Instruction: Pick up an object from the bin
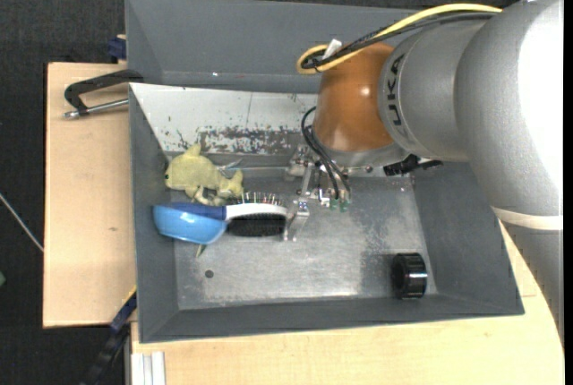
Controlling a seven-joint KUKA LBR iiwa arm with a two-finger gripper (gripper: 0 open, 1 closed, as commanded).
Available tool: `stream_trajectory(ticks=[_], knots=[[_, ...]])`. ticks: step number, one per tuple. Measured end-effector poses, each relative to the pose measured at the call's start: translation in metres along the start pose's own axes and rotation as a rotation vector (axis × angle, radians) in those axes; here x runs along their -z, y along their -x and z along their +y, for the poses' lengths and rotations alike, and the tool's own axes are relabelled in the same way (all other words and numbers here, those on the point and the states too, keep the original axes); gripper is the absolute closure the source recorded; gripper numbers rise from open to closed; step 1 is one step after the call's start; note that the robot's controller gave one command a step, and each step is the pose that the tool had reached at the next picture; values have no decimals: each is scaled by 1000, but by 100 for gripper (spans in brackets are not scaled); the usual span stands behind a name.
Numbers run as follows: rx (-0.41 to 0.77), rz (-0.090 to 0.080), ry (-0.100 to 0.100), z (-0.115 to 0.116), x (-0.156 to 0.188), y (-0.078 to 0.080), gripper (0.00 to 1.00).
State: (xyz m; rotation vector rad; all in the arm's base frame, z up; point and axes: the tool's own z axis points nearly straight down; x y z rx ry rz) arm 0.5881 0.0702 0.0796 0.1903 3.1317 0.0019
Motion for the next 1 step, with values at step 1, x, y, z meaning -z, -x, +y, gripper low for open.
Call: stream_trajectory(ticks=[1], knots=[[138,3,0,54,8,-19,0]])
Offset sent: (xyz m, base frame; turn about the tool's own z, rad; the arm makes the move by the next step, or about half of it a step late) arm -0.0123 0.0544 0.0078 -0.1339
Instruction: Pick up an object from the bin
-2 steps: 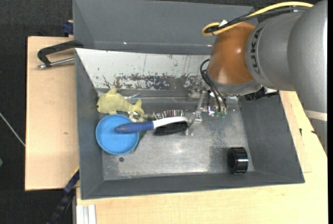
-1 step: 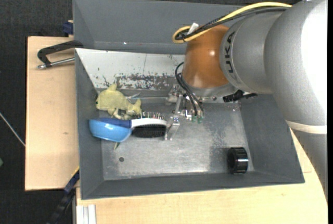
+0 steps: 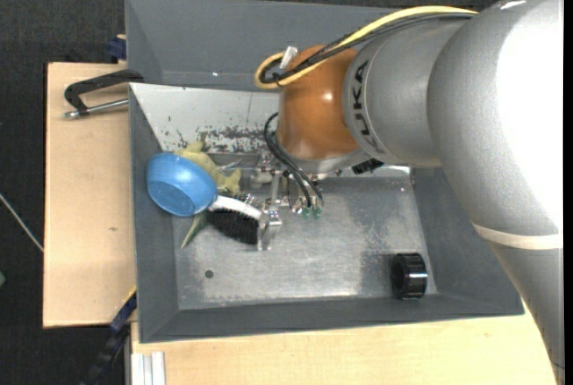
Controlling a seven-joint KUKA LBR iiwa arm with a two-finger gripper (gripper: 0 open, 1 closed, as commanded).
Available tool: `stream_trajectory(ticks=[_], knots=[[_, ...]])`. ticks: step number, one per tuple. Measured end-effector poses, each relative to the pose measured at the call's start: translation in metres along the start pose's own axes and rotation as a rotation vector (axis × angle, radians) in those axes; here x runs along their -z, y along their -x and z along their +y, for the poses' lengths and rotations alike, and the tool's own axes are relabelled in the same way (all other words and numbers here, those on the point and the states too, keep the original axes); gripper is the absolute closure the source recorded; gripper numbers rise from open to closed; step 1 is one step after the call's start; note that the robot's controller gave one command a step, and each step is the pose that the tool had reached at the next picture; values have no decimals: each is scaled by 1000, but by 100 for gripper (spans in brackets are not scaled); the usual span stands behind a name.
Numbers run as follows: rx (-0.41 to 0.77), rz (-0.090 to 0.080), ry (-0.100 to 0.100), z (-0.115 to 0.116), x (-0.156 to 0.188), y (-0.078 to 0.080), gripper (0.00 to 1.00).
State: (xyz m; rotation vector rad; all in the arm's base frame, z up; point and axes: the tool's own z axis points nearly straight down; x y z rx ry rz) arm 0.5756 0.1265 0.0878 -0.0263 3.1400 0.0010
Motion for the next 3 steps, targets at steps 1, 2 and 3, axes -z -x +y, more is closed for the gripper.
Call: stream_trajectory(ticks=[1,2,3], knots=[[120,2,-9,53,-6,-14,0],[119,0,-10,51,-5,-13,100],[103,-12,3,51,250,-3,100]])
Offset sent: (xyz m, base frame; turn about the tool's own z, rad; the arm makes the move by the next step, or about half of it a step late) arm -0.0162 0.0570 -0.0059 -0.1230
